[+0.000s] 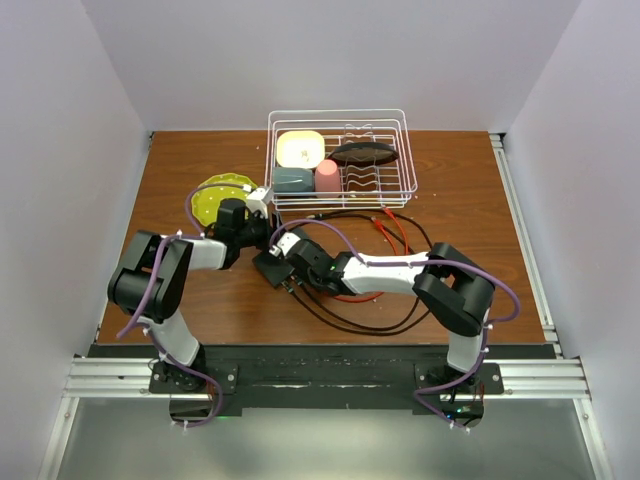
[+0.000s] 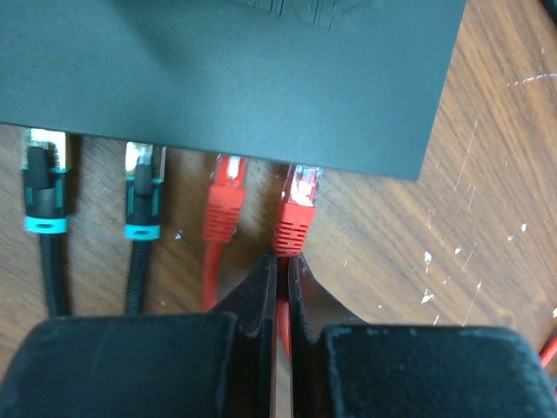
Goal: Insert the plug into the switch port
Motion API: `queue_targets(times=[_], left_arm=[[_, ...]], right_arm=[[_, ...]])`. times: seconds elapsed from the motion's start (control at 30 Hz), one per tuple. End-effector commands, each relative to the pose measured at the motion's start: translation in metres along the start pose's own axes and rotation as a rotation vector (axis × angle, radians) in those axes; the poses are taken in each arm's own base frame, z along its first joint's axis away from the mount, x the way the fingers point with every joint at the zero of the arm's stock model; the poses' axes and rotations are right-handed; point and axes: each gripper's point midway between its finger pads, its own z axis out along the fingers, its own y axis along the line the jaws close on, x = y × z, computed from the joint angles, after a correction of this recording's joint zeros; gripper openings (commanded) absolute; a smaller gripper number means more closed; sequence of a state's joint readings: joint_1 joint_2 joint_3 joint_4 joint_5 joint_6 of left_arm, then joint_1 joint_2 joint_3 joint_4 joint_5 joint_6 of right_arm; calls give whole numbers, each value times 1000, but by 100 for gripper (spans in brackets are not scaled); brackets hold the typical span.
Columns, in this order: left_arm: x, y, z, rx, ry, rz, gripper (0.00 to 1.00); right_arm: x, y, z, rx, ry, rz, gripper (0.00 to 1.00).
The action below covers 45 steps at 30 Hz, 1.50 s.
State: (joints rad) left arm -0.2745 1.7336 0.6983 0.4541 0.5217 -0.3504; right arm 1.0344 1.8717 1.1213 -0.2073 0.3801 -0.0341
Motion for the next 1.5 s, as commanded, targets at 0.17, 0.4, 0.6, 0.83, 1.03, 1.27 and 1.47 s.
queue_targets(times=[0.17, 0.4, 0.6, 0.83, 1.03, 1.27, 1.47], left_arm=[[0, -41, -1, 215, 28, 53, 54], [4, -46, -4, 244, 42, 54, 47], [10, -54, -6, 299, 71, 49, 43], [31, -58, -3, 344, 153, 6, 40], [47, -65, 2, 371, 218, -7, 40], [59, -73, 0, 387, 263, -7, 29], [85, -86, -1, 410, 340, -18, 6]], right_arm=[[-42, 6, -8, -60, -200, 12, 0], [-53, 8, 0, -63, -229, 64, 0], [-67, 6, 0, -57, -283, 90, 0], [-84, -1, 4, -56, -345, 138, 0], [-103, -5, 3, -51, -410, 173, 0], [-120, -12, 9, -45, -455, 218, 0], [-128, -20, 16, -34, -481, 286, 0]])
